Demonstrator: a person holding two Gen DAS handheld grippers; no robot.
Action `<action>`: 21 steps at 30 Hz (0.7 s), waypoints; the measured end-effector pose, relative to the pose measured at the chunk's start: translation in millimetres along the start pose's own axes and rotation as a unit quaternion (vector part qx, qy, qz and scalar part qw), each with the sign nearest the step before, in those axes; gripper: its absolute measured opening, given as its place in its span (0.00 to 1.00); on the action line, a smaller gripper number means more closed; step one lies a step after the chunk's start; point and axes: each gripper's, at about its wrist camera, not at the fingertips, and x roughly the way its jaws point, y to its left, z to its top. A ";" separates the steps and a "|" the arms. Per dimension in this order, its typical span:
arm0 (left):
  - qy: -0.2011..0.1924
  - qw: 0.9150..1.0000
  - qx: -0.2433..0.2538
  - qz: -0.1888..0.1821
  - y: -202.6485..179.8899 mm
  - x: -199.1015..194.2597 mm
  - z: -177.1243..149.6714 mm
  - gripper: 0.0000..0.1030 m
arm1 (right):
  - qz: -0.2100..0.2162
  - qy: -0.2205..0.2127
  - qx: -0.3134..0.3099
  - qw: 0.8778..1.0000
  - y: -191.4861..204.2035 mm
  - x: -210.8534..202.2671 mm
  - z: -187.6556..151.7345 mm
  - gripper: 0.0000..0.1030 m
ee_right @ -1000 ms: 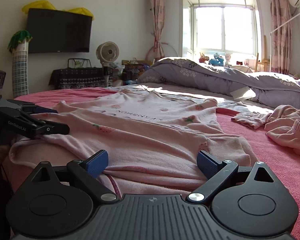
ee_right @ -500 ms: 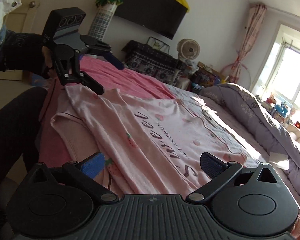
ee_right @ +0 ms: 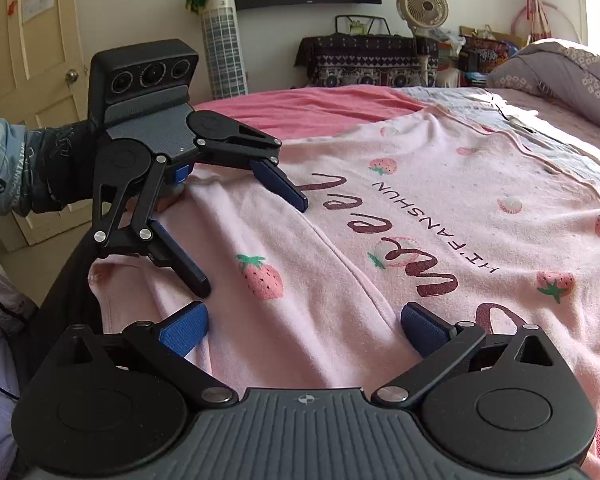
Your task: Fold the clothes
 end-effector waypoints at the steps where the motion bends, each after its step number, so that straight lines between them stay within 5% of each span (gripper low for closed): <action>1: -0.001 1.000 0.003 0.002 -1.2 0.4 -0.2 1.00 | 0.001 0.000 0.002 1.000 -0.3 -1.3 -1.3 1.00; 8: 0.001 1.000 0.010 0.020 -5.9 -9.2 -2.5 1.00 | -0.023 0.003 -0.009 1.000 4.9 -2.4 -1.1 1.00; 13: -0.030 0.998 -0.010 0.049 7.0 -47.1 -35.4 1.00 | -0.060 -0.003 0.004 0.998 4.8 -32.4 -26.6 1.00; 18: -0.089 0.992 -0.029 0.082 6.8 -92.0 -80.3 1.00 | -0.152 -0.023 0.020 0.988 22.1 -70.2 -60.5 1.00; 21: -0.092 0.986 -0.024 0.140 -7.5 -106.9 -92.6 1.00 | -0.191 -0.019 0.030 0.981 35.9 -80.8 -72.7 1.00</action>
